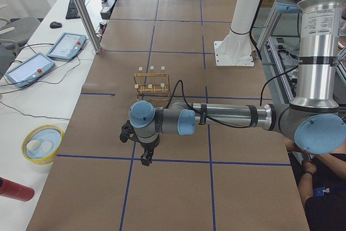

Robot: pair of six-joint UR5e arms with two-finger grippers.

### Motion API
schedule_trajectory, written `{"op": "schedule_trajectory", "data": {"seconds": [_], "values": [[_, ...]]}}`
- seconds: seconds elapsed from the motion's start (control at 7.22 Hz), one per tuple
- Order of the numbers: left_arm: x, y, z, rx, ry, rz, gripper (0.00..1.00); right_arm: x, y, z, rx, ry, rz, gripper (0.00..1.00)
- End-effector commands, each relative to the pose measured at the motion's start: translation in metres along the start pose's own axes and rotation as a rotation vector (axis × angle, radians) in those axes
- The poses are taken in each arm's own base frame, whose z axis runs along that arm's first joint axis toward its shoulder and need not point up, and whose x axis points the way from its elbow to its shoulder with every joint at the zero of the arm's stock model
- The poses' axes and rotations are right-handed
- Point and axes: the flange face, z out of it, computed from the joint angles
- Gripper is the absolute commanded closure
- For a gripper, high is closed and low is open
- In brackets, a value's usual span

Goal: Hang cup on cup holder

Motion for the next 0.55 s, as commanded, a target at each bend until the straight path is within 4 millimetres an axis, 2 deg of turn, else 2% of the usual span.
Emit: {"op": "schedule_trajectory", "data": {"seconds": [0.0,0.42], "values": [[0.001,0.0,-0.001,0.003,-0.001,0.006,0.0,0.0,0.0,0.0,0.001,0.0,0.0,0.0],[0.01,-0.011,-0.013,0.051,-0.011,0.05,0.0,0.0,0.0,0.0,0.0,0.0,0.001,0.0]]}}
